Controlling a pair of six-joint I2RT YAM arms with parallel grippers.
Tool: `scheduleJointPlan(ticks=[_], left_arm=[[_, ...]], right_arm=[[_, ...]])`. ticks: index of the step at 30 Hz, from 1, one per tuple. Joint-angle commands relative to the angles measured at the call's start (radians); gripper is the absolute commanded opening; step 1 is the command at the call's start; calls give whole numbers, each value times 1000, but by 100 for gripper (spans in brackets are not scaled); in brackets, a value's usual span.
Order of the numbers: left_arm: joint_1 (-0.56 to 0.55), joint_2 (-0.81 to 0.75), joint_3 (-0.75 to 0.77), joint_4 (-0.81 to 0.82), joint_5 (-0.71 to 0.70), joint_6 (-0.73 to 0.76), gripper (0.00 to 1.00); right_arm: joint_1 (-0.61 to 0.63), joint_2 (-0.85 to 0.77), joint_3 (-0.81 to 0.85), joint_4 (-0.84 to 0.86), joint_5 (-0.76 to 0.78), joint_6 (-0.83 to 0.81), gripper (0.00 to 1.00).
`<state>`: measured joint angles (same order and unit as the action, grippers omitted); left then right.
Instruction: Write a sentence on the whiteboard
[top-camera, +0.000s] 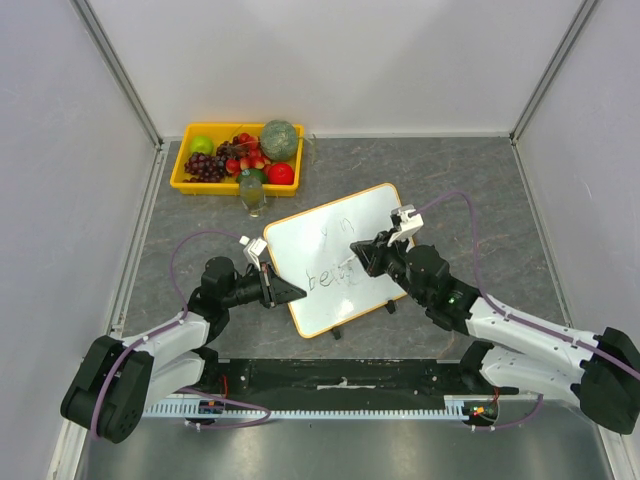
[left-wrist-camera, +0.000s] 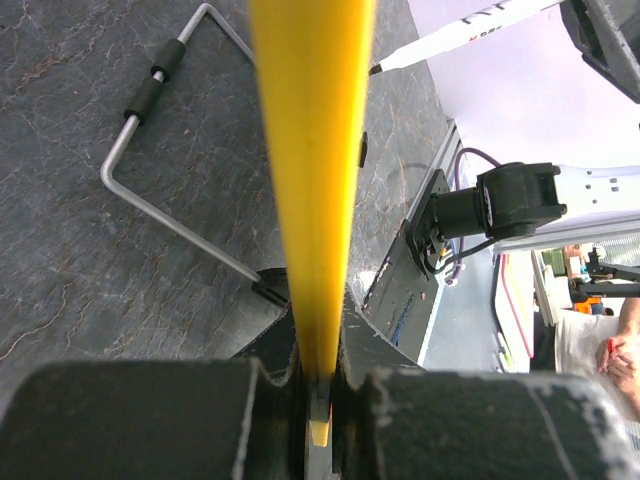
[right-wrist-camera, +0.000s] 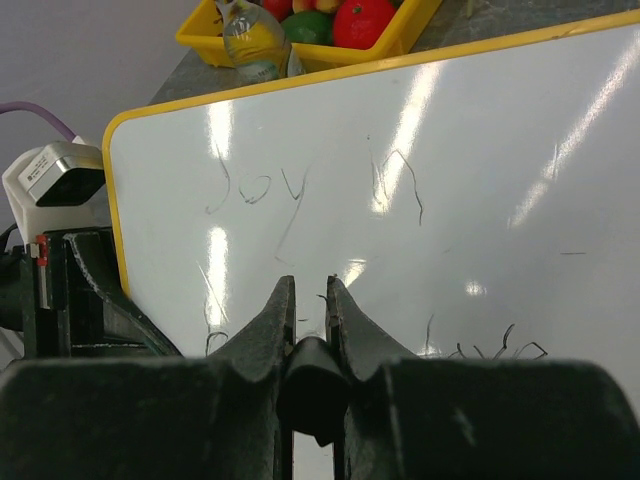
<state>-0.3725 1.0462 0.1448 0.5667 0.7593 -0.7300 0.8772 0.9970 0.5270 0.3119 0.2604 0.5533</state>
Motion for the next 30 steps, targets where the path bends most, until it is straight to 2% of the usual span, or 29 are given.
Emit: scheduleJointPlan(ticks=[1,12,30], left_arm=[[3,20,-21,-136,-106,96,2],[3,21,-19,-136,-104,96,2],[4,20,-19,-134,-106,93,2]], right_arm=[[-6,11,65,27,-18,-9,0],[-4,97,51,56,-55,8,0],[-6,58,-56,4,-82,16,0]])
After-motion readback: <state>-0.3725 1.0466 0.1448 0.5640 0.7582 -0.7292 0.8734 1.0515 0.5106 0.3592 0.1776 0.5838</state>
